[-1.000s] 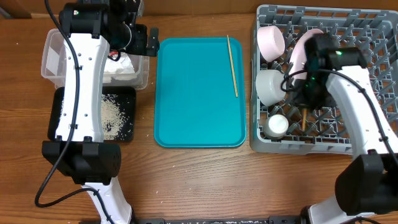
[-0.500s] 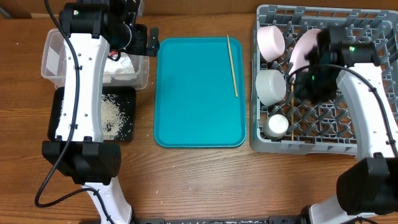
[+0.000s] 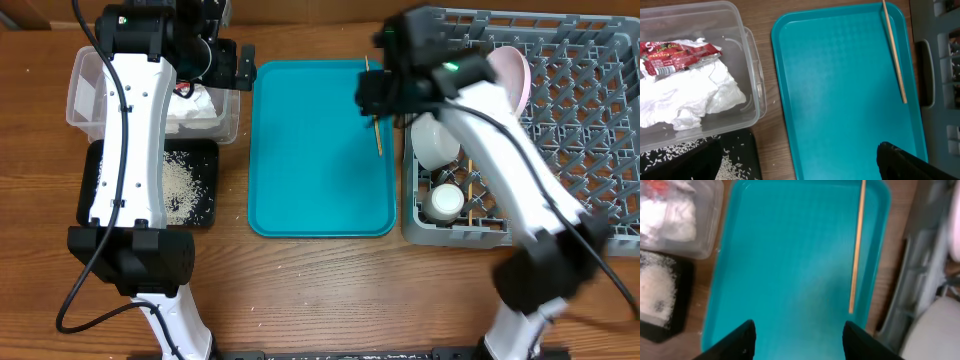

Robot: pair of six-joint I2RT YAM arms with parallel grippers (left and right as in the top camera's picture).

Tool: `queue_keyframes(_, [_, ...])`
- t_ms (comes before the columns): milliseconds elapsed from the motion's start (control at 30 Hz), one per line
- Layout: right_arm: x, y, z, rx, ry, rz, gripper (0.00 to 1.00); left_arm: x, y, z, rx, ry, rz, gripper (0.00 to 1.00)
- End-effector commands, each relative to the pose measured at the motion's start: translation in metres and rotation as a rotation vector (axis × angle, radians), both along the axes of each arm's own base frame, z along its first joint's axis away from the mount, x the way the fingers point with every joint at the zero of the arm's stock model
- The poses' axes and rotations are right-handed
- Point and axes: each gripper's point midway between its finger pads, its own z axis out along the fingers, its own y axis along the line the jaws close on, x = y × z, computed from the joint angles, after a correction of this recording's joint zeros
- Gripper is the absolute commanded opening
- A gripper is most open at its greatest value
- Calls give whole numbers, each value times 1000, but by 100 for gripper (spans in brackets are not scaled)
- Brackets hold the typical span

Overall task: Sort waste into correct bins and load items into the dishwasher
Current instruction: 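Return the right gripper to the tray and grasp the second chopstick, then carry the second chopstick to the rack and insert it upright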

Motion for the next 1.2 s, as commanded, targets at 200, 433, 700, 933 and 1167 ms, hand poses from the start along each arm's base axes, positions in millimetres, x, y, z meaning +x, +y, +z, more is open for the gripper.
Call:
queue_keyframes(200, [64,-15,-64,-178,60,-60,52,0,3,7,0,-19,16,100])
queue_keyframes(433, [68,-35,-133,-239,182,-74,52,0,3,7,-1,-18,16,100])
queue_keyframes(700, [59,-31,-171,-274,252,-33,45,0,3,7,0,-18,16,100])
queue_keyframes(933, [55,-26,-181,-276,271,-21,38,0,3,7,0,-18,16,100])
queue_keyframes(1167, [50,-21,-181,-247,293,-14,9,0,3,7,0,-18,16,100])
